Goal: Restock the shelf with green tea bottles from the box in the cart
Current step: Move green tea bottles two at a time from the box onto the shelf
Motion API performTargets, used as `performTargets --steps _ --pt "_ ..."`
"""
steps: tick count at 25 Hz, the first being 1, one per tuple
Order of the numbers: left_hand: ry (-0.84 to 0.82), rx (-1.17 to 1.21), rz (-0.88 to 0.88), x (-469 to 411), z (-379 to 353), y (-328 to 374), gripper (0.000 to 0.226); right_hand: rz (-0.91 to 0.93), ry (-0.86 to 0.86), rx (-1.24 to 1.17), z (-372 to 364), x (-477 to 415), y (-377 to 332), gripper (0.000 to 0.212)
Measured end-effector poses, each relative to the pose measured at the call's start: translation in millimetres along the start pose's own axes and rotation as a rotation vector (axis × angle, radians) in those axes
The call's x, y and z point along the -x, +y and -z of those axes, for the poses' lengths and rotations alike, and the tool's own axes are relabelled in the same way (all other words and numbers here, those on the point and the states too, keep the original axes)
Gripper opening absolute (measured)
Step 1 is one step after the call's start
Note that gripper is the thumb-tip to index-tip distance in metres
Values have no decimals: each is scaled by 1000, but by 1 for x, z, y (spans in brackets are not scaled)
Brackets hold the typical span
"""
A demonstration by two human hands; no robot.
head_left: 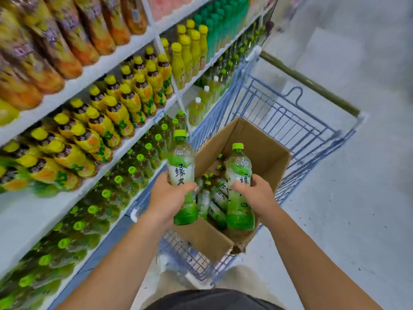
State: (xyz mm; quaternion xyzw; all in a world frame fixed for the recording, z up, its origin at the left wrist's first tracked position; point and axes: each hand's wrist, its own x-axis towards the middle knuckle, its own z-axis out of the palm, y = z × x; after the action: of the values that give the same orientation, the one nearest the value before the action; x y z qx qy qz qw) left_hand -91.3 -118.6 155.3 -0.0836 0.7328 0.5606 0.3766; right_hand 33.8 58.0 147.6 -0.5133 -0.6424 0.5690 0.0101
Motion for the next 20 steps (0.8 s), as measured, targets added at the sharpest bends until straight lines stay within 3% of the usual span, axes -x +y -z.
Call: performTargets --steps 3,7,15,20 --pt "55 -26 -78 30 27 8 63 115 -52 38 -7 27 -28 18" --pt "198 16 -174 77 56 7 42 257 -199 71 -25 58 -64 21" --pt "483 85 -264 167 148 -29 40 481 -516 232 -116 144 -93 32" --pt "625 149 -242 195 229 -61 41 588 -596 336 -196 198 -92 27"
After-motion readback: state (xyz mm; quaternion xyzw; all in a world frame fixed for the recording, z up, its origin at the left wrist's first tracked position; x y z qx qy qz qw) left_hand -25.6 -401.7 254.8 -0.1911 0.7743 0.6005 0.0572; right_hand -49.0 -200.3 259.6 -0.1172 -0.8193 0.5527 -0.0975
